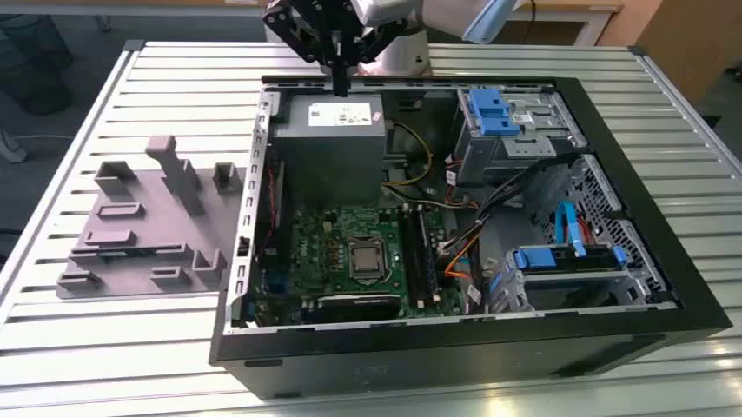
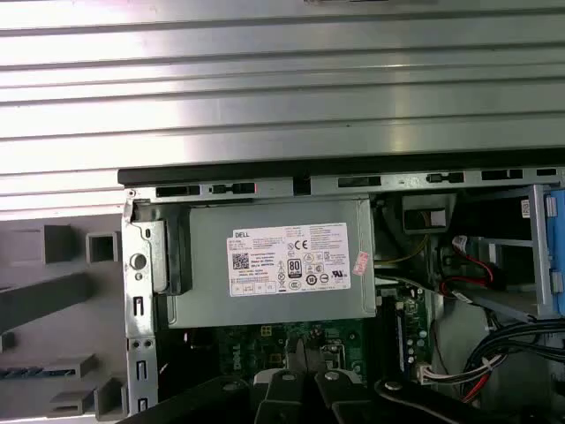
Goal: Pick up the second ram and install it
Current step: 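Reach for the second ram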
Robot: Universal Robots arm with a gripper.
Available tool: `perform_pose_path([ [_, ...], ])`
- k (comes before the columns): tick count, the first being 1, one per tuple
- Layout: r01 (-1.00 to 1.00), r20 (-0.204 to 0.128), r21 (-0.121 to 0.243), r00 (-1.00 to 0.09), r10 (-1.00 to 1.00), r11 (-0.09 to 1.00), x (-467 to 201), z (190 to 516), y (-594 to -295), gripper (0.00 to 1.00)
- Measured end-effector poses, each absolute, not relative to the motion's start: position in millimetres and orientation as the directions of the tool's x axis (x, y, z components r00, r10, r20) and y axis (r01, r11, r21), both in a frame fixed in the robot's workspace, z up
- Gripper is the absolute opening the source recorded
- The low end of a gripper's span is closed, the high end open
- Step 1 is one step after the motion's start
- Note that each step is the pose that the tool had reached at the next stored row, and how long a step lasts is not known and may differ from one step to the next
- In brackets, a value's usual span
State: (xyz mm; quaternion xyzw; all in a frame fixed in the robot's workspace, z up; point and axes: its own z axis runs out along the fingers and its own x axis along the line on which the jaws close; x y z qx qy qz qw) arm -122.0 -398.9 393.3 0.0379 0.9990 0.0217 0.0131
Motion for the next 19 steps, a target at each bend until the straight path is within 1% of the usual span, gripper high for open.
perform_pose_path([
  [19,0.075,-0.024,0.044,-0.997,0.076,0.996,-132.0,393.1,-398.9,0.11],
])
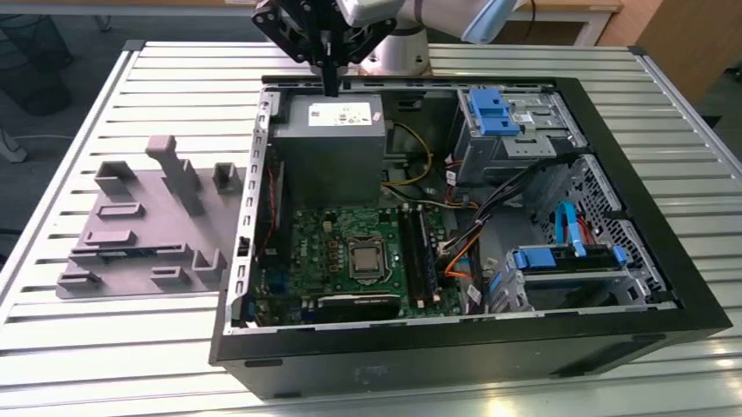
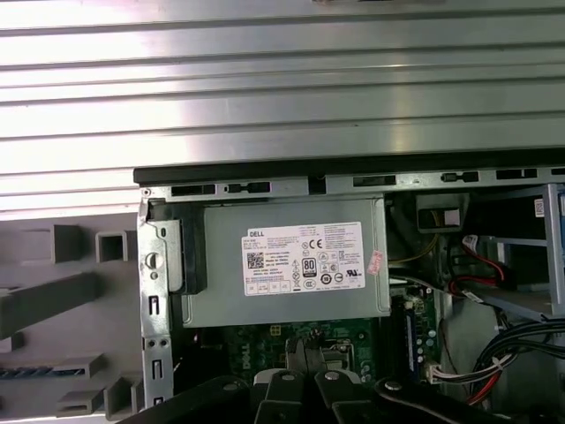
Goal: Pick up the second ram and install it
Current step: 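Reach for the second ram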
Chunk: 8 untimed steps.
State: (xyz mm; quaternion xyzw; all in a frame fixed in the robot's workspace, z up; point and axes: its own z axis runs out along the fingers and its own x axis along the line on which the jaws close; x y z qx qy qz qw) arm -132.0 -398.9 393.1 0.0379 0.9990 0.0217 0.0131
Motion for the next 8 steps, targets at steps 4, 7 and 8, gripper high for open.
perform_pose_path([
  [4,0.075,-0.024,0.044,-0.997,0.076,0.996,-134.7,393.0,-398.9,0.11],
  [7,0.075,-0.024,0.044,-0.997,0.076,0.996,-136.2,392.9,-398.9,0.11],
  [8,0.075,-0.024,0.044,-0.997,0.076,0.996,-136.7,392.8,-398.9,0.11],
])
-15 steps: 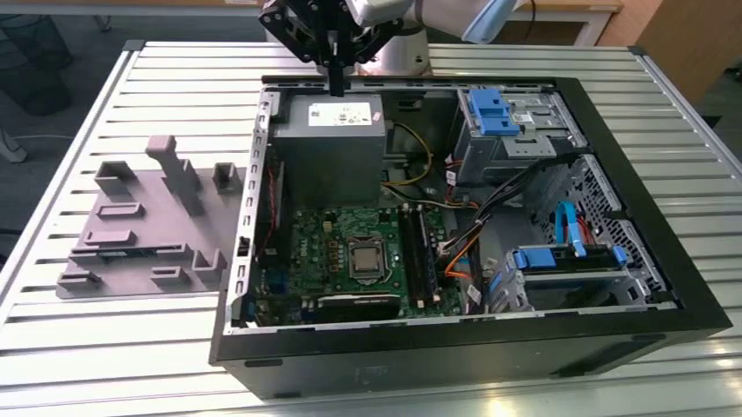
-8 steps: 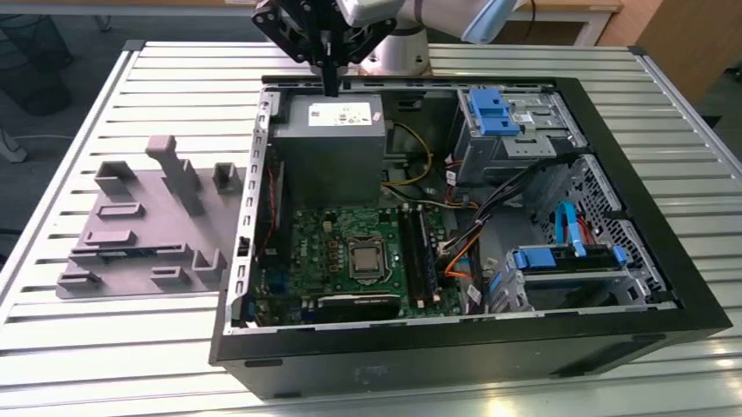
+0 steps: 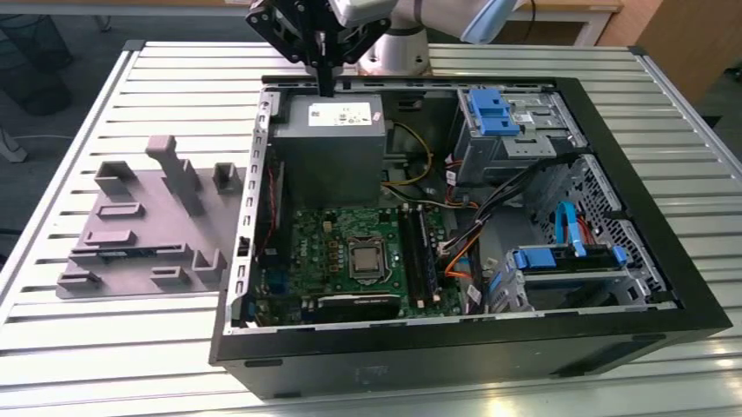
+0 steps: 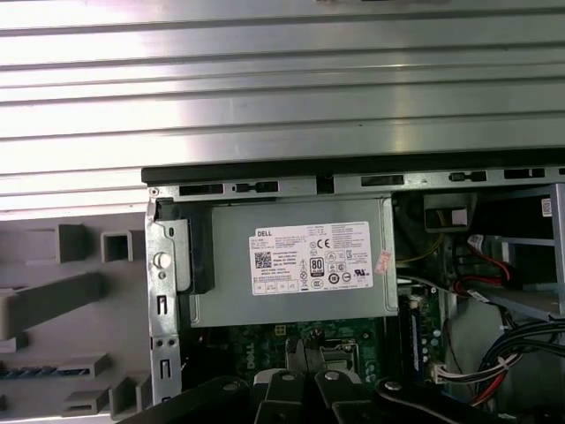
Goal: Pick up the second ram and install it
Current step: 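Reach for the second ram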
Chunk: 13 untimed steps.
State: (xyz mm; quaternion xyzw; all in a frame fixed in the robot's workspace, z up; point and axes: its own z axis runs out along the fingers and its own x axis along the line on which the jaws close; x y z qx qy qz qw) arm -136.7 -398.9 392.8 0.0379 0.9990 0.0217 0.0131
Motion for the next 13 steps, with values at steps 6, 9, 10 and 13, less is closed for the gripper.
perform_pose_path([
  [6,0.075,-0.025,0.044,-0.997,0.076,0.996,-139.9,392.5,-398.9,0.11],
  [9,0.075,-0.024,0.044,-0.997,0.076,0.996,-141.3,392.4,-398.9,0.11],
  [10,0.075,-0.024,0.044,-0.997,0.076,0.996,-141.8,392.3,-398.9,0.11],
  [13,0.075,-0.024,0.044,-0.997,0.076,0.996,-143.4,392.1,-398.9,0.11],
])
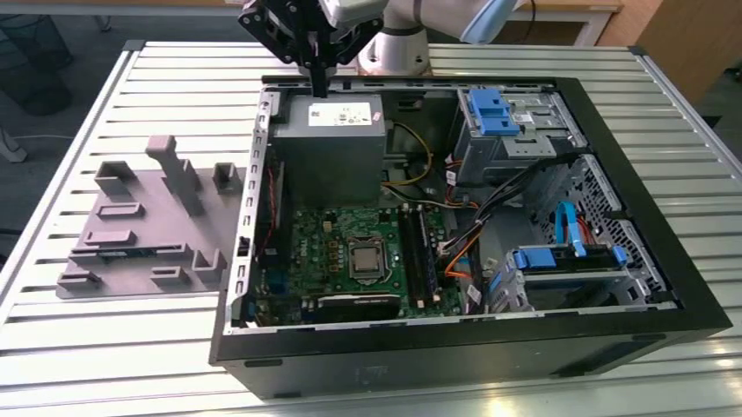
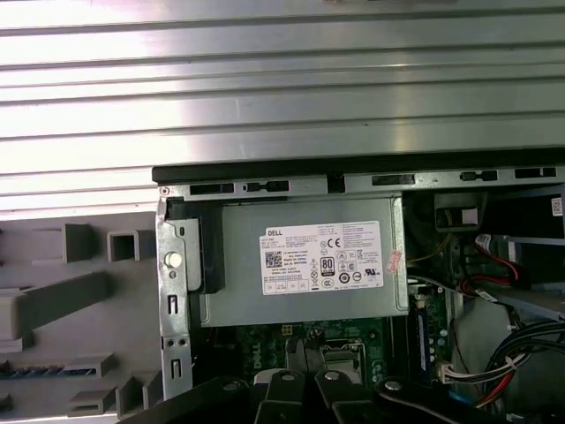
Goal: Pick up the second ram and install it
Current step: 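Reach for the second ram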
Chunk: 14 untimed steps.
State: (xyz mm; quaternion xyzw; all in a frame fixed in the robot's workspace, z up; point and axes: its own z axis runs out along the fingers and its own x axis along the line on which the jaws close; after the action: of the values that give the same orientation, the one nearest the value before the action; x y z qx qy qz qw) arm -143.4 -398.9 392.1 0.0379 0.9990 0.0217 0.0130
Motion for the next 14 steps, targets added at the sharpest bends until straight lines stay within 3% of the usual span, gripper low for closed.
perform_pose_path([
  [14,0.075,-0.024,0.044,-0.997,0.076,0.996,-152.8,391.3,-398.9,0.11],
])
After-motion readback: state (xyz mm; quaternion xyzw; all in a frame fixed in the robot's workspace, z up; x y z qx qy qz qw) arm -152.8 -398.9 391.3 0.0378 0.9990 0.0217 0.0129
